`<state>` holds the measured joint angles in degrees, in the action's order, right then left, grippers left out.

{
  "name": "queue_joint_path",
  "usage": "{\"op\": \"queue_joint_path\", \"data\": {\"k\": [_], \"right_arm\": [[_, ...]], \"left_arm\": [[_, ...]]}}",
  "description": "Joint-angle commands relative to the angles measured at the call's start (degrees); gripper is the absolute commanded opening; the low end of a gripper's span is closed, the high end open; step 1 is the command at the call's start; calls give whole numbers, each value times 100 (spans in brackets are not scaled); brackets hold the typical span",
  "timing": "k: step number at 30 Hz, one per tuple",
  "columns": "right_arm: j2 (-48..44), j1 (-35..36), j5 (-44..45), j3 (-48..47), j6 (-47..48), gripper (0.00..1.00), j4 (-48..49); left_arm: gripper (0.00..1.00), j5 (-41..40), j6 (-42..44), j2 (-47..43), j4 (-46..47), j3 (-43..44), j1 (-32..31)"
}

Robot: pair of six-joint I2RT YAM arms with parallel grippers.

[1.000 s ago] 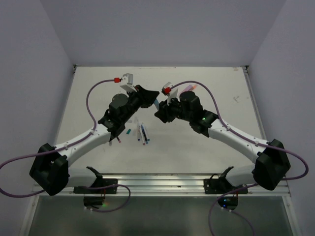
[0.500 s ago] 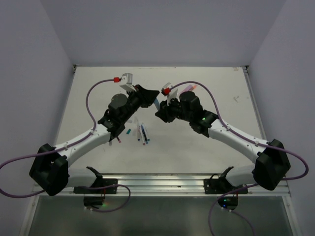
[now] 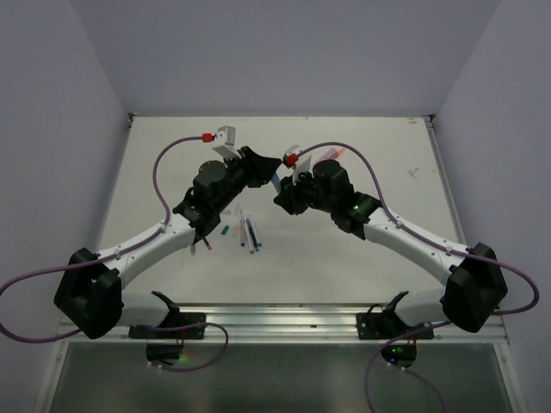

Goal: Open the pen caps

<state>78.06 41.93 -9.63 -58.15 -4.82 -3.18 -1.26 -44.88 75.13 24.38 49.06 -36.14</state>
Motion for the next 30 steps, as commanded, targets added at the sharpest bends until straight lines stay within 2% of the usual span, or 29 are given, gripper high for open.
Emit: {"op": "queue_joint_path", "data": {"k": [1, 7, 12, 13, 16, 20, 26, 30], "right_arm": [[42, -1, 163, -302, 104, 0, 54], [34, 25, 268, -329, 95, 0, 63], [69, 34, 277, -337, 104, 0, 37], [86, 43, 286, -346, 104, 0, 37], [156, 52, 277, -346, 139, 0, -51], [218, 69, 373, -145, 183, 0, -104], [192, 69, 488, 478, 157, 0, 141], [157, 69, 445, 831, 113, 0, 274]], "left_arm": [[39, -32, -12, 72, -39, 306, -33], [34, -85, -29, 186, -162, 376, -68], [16, -208, -3, 195, -223, 394, -86], [9, -217, 32, 186, -215, 411, -86], [0, -287, 85, 186, -215, 464, -86], [0, -507, 252, 116, -171, 622, -77], [0, -964, 594, 37, -241, 1377, -16], [0, -860, 586, -34, 31, 1729, 334]]}}
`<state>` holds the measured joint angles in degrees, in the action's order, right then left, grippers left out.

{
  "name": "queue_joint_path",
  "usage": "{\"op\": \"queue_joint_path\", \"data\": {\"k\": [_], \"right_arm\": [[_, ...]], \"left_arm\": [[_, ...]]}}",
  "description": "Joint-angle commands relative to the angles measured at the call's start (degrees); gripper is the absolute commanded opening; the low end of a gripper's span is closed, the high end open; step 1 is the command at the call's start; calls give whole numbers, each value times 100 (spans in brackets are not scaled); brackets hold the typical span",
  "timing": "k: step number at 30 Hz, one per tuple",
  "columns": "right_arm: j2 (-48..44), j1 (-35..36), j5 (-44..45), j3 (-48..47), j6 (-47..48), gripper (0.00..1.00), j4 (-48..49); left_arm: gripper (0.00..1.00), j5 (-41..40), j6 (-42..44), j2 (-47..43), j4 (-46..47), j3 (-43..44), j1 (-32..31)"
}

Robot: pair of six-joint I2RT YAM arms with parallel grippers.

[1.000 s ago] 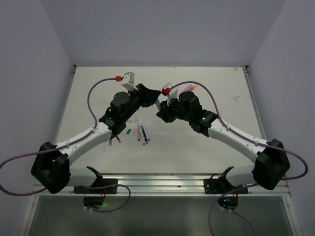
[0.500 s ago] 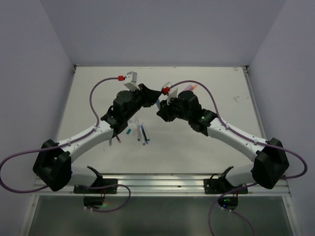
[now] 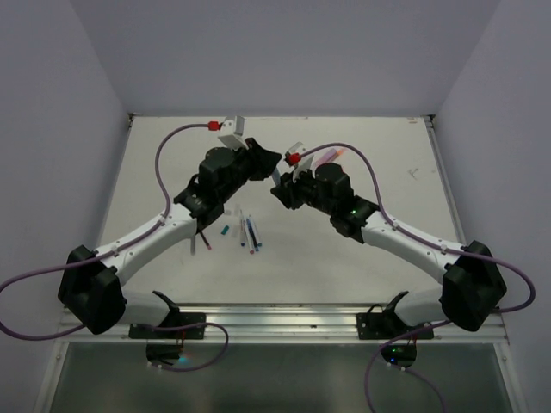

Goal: Open the pen caps

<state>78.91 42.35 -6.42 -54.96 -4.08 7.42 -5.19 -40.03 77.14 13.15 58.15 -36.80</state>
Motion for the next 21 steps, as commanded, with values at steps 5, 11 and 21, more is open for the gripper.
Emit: {"op": "queue_joint_path", "data": {"k": [5, 11, 21], "right_arm": [[98, 63, -35, 899, -146, 0, -505], [177, 151, -88, 1136, -269, 0, -364], [185, 168, 237, 847, -875, 0, -540]], "left_arm": [[0, -246, 31, -331, 1725, 1093, 787], [0, -298, -14, -411, 2210, 1277, 1034], [0, -114, 294, -578, 586, 892, 1166]]}}
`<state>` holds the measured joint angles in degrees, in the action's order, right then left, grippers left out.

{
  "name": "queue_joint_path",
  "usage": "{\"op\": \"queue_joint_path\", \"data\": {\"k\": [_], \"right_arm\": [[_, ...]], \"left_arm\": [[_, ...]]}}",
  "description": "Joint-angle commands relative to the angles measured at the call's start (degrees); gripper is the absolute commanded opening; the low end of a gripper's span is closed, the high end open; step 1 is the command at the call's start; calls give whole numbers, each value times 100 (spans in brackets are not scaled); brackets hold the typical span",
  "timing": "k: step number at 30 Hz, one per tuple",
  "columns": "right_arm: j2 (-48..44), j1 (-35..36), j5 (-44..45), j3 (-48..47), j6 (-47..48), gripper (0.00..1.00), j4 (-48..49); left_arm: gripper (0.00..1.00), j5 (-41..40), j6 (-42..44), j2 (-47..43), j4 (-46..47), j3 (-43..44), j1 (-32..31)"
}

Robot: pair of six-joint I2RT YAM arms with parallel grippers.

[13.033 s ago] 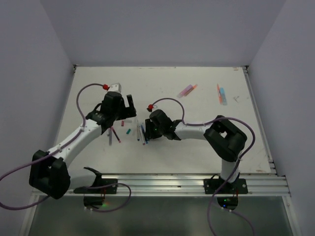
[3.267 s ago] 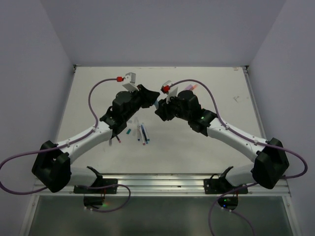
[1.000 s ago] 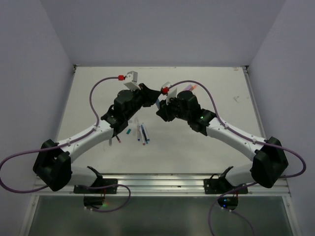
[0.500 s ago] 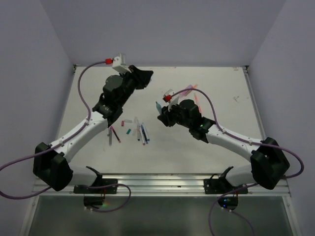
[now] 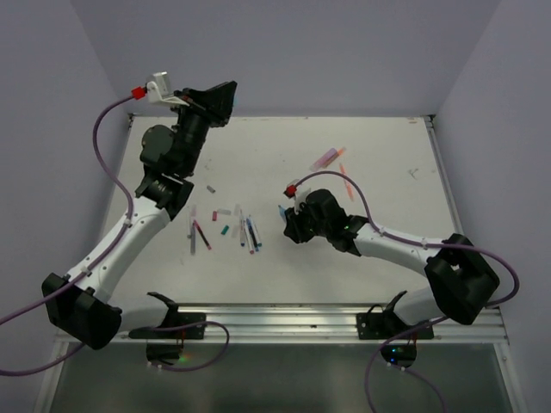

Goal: Open the pen caps

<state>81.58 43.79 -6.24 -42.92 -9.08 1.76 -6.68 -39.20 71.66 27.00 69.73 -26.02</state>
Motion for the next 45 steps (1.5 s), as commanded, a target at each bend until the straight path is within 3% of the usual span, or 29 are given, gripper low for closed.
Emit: {"op": "queue_joint_path", "data": {"k": [1, 7, 12, 19, 28, 33, 40, 45], "right_arm": [[41, 24, 228, -445, -445, 0, 0], [507, 165, 833, -849, -1007, 1, -324], [1184, 244, 1037, -1219, -1657, 6, -519], [2019, 595, 1432, -2061, -1948, 16, -1124], [2617, 771, 1380, -2247, -2414, 29, -1169], [2670, 798, 1354, -2283, -2432, 35, -1196], [2451, 798, 1441, -2274, -2449, 56, -1301], [2082, 798, 1652, -2195, -2370, 60, -1468]], "left_arm": [[0, 105, 220, -20, -1211, -337, 114], [0, 597, 378, 225, -2163, -1180, 325], [0, 922, 440, 612, -2410, -1559, 519], [0, 1265, 475, 1385, -2489, -1358, 537], [2, 1538, 475, 2493, -2419, -1024, 537], [6, 1661, 501, 2959, -2428, -752, 537], [11, 1714, 510, 3319, -2481, -575, 537], [19, 1661, 519, 3469, -2516, -549, 537]]}}
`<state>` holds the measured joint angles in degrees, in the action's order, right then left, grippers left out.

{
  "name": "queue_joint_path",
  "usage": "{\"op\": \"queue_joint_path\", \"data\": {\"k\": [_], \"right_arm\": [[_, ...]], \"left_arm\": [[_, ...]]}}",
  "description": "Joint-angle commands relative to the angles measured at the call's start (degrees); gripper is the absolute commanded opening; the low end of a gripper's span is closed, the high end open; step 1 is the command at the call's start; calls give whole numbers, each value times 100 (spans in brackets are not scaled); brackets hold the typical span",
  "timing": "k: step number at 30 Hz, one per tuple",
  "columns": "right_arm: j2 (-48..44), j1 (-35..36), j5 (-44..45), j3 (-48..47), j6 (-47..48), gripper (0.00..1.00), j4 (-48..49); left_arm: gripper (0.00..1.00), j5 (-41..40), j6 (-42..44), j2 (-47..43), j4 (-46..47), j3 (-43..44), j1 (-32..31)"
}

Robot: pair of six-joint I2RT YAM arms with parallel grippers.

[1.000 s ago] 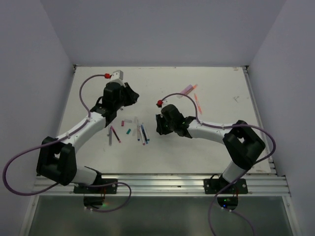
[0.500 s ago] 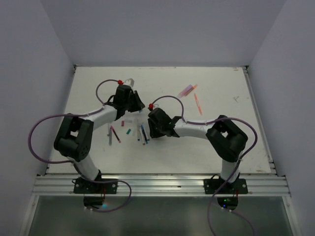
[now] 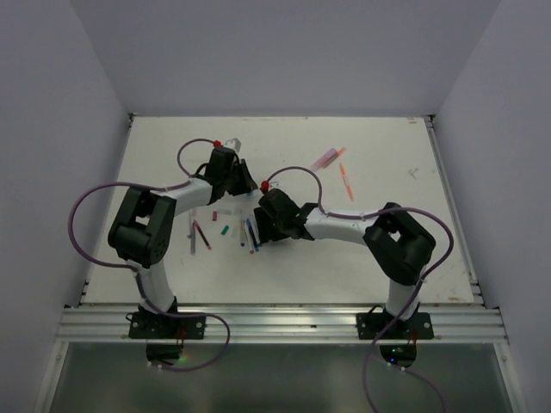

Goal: Open the pen caps

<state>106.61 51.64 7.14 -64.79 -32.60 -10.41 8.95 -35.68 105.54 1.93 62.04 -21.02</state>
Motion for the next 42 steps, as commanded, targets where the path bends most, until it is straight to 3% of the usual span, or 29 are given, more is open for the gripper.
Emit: {"op": "queue_joint_path", "data": {"k": [1, 8, 14, 19, 22, 29, 38, 42], "right_arm": [[-578, 4, 445, 28, 8, 61, -320], [-1430, -66, 1034, 371, 236, 70, -479], [-2090, -452, 1325, 740, 386, 72, -602], [-2434, -1269, 1360, 1012, 544, 73, -725], [-2469, -1883, 1519, 943, 877, 75, -848], [-1750, -3008, 1018, 328, 1309, 74, -1041], [-222, -3801, 464, -832, 1318, 69, -1278], [228, -3880, 351, -1192, 1405, 63, -1262]], "left_arm": [[21, 107, 158, 116, -18, 229, 36], [40, 63, 149, 388, -106, 352, 36], [42, -139, 114, 389, -132, 353, 36], [51, -157, 61, 56, -185, 361, 36], [64, -192, 35, -295, -457, 457, 36], [99, -629, 316, -1508, -1010, 634, 36], [100, -2343, 1036, -3547, -1801, -147, 45], [100, -2477, 1169, -4311, -2056, -587, 45]]}}
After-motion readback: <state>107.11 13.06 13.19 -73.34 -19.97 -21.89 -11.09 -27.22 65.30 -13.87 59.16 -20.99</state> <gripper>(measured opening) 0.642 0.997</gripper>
